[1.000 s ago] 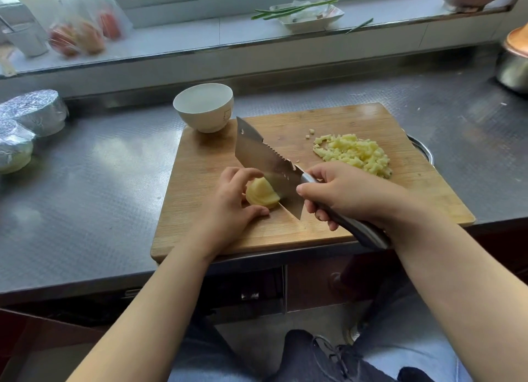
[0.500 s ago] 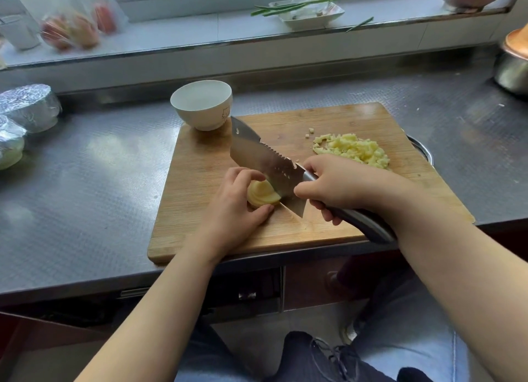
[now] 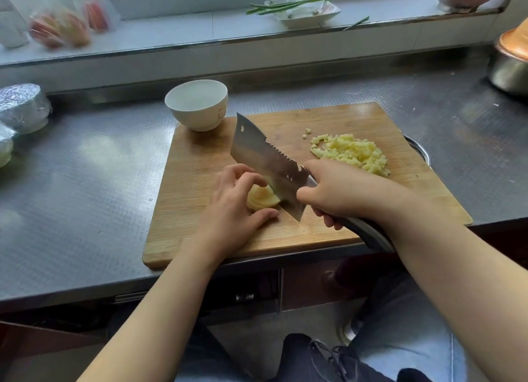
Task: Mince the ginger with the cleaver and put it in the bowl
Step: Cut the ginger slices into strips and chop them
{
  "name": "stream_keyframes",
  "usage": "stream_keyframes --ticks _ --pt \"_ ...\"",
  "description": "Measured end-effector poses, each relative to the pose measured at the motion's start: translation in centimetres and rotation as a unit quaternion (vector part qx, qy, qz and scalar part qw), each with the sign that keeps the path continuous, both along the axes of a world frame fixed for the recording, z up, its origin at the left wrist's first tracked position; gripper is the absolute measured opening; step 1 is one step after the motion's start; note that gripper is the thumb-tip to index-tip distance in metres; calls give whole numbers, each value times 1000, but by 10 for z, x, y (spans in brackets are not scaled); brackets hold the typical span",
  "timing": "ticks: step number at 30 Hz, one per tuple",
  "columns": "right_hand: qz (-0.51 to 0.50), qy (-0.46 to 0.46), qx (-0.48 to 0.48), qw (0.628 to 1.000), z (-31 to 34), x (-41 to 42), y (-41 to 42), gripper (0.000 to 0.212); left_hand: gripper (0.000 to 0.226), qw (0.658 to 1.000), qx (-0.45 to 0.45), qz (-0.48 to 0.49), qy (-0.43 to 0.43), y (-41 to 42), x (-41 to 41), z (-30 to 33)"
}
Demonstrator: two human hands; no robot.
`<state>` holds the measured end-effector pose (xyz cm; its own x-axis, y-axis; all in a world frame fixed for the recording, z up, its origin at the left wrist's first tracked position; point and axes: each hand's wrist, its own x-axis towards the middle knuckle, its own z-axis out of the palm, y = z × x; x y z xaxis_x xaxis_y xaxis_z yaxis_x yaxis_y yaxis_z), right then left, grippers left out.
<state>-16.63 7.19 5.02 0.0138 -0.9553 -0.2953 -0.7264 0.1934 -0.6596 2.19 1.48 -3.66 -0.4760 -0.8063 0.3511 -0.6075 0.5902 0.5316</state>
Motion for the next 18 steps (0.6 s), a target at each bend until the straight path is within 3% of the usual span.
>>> stream_keyframes --ticks 5,8,18 --pt "1 22 -4 1000 -1 5 0 10 21 990 -137 4 -7 -5 -6 0" --pt "2 44 -14 999 0 9 1 12 10 991 -129 2 -25 -7 -9 -2" --pt "-22 41 -35 998 3 8 4 12 9 997 -66 -16 -40 -9 -10 -1"
